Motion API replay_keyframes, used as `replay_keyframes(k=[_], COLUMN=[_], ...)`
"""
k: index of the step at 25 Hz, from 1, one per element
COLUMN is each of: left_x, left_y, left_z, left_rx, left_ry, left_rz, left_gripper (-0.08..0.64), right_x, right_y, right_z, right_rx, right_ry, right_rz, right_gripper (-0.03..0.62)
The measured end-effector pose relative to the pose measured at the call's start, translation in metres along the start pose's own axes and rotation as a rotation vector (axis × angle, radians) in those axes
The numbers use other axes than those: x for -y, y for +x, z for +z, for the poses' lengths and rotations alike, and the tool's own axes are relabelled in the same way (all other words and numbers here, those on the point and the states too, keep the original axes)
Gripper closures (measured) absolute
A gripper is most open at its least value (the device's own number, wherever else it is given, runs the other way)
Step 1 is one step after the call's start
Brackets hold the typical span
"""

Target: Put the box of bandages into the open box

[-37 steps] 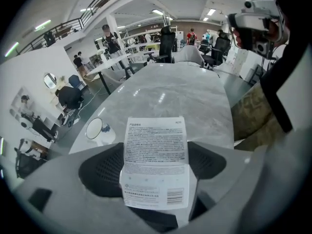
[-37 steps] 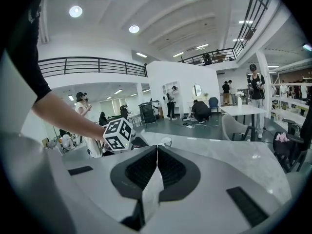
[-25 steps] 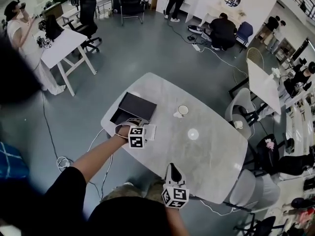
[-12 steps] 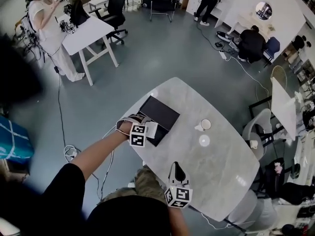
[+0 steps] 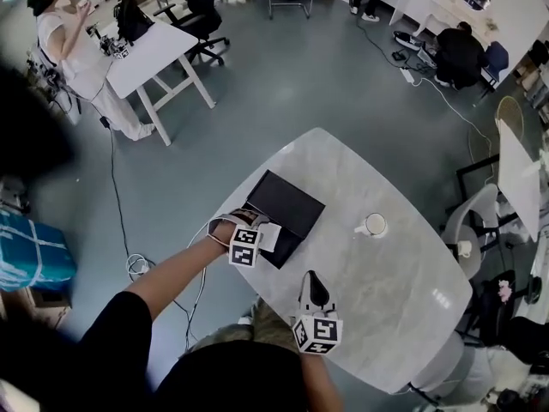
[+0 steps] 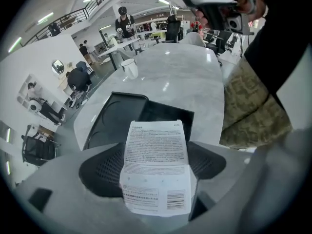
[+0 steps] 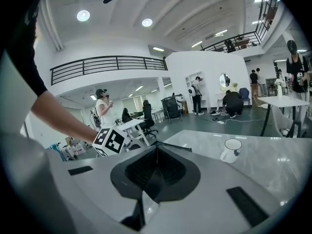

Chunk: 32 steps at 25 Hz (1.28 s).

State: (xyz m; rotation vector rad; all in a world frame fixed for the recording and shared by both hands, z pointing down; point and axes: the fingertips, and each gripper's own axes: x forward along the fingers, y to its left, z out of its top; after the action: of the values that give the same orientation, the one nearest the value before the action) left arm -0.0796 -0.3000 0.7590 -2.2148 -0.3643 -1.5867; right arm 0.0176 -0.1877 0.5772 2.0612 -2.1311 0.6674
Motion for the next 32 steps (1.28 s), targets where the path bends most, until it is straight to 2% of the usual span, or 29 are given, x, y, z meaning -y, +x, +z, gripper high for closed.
replay_keyframes(k=[5, 12, 25, 32], left_x=[-0.006, 0.011, 0.007, 0.005], left_y=[0.027, 0.053, 0.069, 0.058], left_z=[0.000, -0.002, 0.002, 0.009], left_rx=[0.019, 0.005, 0.016, 0.031], left_ry=[0.005, 0.097, 0.062, 0.039], left_rz=[-0.056, -0.140, -0.195, -0.168], left_gripper=[0.141, 0.141, 0.140, 0.140], right_x=[0.009, 0.029, 0.045, 0.055], right_y=[0.019, 0.026, 0.034, 0.028], right_z=[-0.017, -0.030, -0.038, -0.033], right_rx=[-0.043, -0.081, -0.116, -0.099], right_ry=[0.018, 0.038, 0.067, 0.070], right_rz=[-0.009, -0.039, -0.058, -0.059], right_gripper=[0.580, 0.580, 0.580, 0.580])
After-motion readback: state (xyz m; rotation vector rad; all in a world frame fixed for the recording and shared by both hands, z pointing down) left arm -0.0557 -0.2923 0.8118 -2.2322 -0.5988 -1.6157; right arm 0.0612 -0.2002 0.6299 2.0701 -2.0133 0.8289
